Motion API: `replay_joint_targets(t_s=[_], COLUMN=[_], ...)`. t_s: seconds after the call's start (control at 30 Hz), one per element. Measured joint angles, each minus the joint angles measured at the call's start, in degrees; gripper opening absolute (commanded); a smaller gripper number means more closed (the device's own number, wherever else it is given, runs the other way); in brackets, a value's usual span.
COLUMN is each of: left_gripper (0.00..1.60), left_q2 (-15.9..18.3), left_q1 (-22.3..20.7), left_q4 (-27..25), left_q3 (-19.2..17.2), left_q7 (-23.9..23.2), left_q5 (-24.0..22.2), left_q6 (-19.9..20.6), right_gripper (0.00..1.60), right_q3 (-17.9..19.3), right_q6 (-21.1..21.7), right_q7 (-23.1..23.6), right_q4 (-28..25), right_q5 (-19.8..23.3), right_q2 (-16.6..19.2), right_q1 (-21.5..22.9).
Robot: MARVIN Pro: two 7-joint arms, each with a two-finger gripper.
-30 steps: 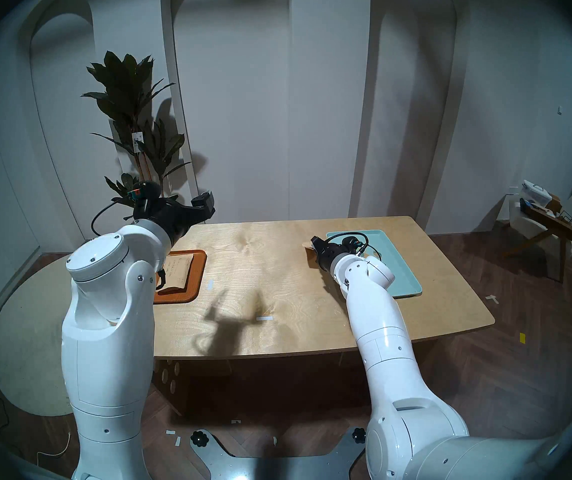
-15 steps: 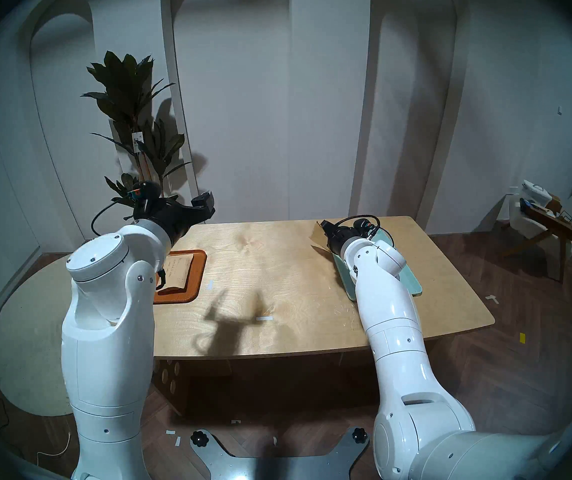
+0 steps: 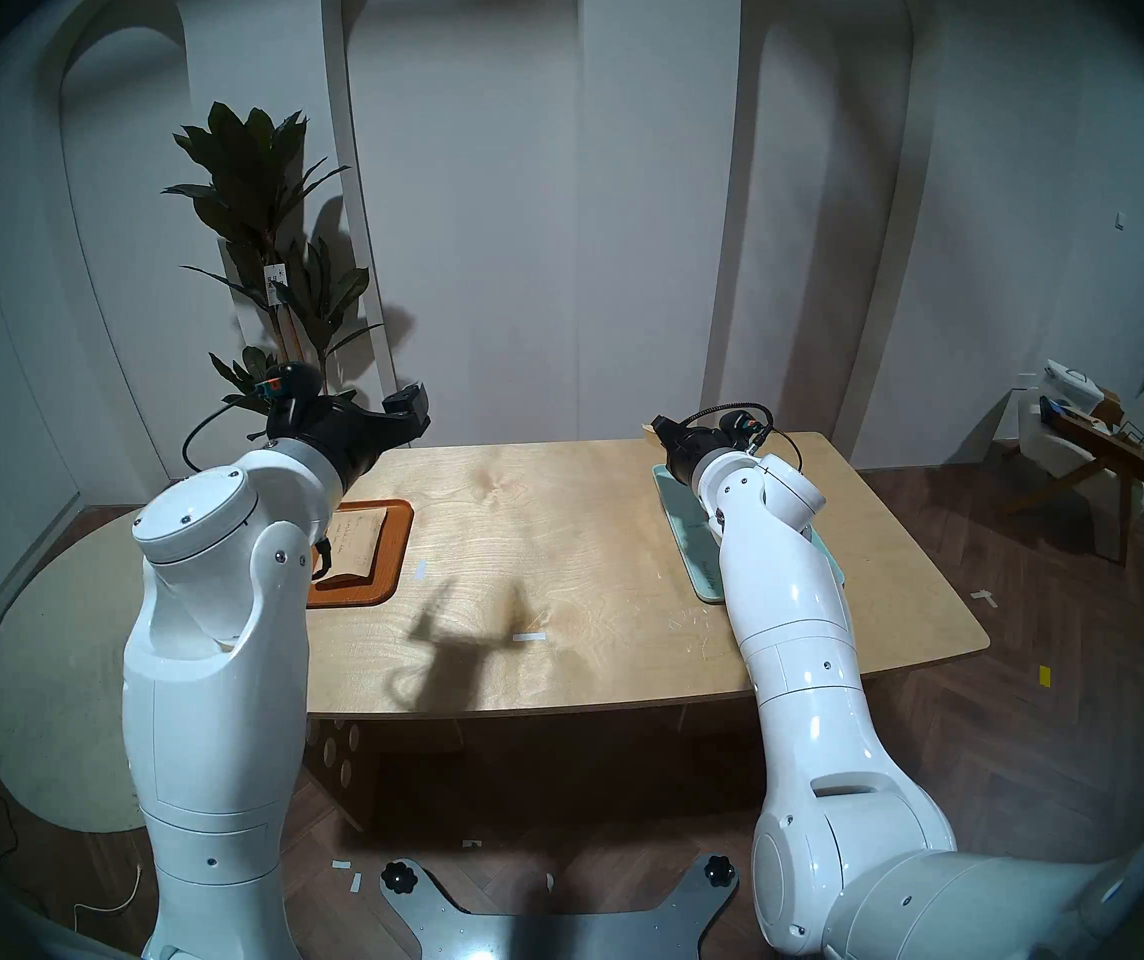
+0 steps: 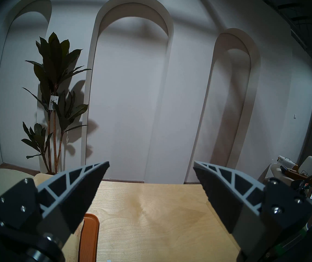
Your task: Sort the mail into the trays, one tray per recipient
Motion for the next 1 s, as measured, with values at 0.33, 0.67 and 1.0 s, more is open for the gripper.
replay_joint_targets(t_s=[0.33, 0.67, 1.0], left_gripper=[1.60, 1.60, 1.60], left_q2=[0.09, 0.20, 0.30], left_q1=[0.00, 0.00, 0.00], left_q4=[0.00, 0.00, -0.01], left_q3=[0.05, 0.11, 0.16], left_q7=[0.14, 0.29, 0.42], left_q5=[-0.14, -0.28, -0.41], left_q6=[-0.01, -0.04, -0.07], right_gripper=[0.00, 0.00, 0.00], right_q3=[1.91, 4.47, 6.13], right_q6=[1.78, 3.44, 3.65], right_q7=[0.05, 1.41, 4.22], right_q4=[-2.64, -2.67, 0.48], right_q5=[0.21, 0.14, -0.45], right_q2=[1.78, 5.57, 9.09], right_q1=[0.20, -0.24, -0.44])
